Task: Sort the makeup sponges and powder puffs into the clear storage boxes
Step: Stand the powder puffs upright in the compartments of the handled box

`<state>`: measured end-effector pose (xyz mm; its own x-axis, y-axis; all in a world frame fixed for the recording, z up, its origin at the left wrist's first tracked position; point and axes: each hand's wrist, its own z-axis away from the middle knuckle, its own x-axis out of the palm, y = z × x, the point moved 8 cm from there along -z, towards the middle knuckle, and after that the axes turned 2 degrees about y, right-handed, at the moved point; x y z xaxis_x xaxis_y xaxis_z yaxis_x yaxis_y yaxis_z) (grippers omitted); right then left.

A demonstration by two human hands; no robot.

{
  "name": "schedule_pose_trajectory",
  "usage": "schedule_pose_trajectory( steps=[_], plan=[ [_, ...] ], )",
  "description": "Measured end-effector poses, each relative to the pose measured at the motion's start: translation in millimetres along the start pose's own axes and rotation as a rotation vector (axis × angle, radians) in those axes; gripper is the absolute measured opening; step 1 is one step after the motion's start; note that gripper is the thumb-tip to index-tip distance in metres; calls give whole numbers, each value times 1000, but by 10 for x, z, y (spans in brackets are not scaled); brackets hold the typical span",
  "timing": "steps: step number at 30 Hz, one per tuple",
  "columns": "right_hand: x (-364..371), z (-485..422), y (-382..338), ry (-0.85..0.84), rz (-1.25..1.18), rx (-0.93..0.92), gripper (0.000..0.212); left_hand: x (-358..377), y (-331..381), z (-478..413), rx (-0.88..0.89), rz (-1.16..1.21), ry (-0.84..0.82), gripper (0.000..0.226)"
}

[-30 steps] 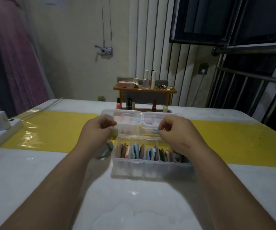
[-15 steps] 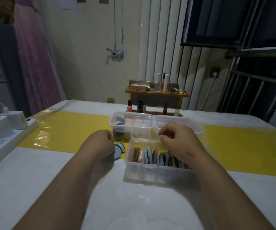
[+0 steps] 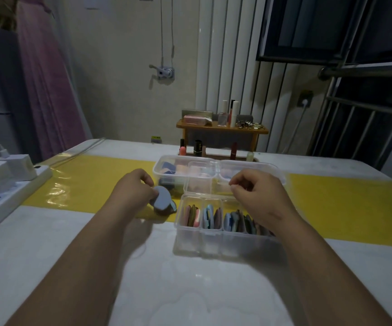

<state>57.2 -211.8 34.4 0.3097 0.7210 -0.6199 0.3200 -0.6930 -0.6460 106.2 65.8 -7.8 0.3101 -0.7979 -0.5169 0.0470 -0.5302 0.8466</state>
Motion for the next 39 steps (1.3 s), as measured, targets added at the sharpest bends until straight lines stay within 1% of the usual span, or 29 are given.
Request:
schedule_pose_trajectory(
  steps=[4, 6, 8, 13, 16, 19, 22, 25, 28, 30, 34, 38, 39],
  plan=[
    [-18, -1, -13, 14, -9, 2, 13, -23, 133, 60, 82, 224, 69, 18],
    [-6, -6, -21, 4, -25, 2, 12, -22, 228, 110, 124, 317, 80, 18],
    [20, -11, -22, -16, -47, 7, 12, 9, 324, 169, 172, 361, 67, 16],
    [78, -18, -67, -52, -115, -7, 11, 166, 526, 375, 254, 331, -8, 8],
    [129, 15, -130, -112, -196, -10, 9, 229, 657, 491, 328, 325, -23, 6],
    [170, 56, -179, -173, -239, -14, 10, 266, 738, 554, 362, 324, -35, 5],
    [151, 52, -207, -156, -216, -42, 11, 304, 777, 587, 378, 344, -70, 6],
    [101, 41, -223, -108, -197, -69, 9, 329, 772, 586, 391, 322, -94, 7],
    [56, 36, -223, -73, -255, -65, 9, 360, 769, 597, 424, 284, -124, 9],
    [18, 30, -222, -38, -299, -58, 12, 387, 786, 617, 459, 247, -147, 13],
    [-84, 13, -166, 49, -351, -12, 11, 441, 796, 625, 482, 209, -208, 24],
    [-176, -21, -74, 138, -356, 40, 15, 488, 806, 683, 532, -26, -252, 35],
    [-188, -27, -53, 152, -356, 50, 16, 512, 808, 703, 540, -93, -271, 35]
  ],
)
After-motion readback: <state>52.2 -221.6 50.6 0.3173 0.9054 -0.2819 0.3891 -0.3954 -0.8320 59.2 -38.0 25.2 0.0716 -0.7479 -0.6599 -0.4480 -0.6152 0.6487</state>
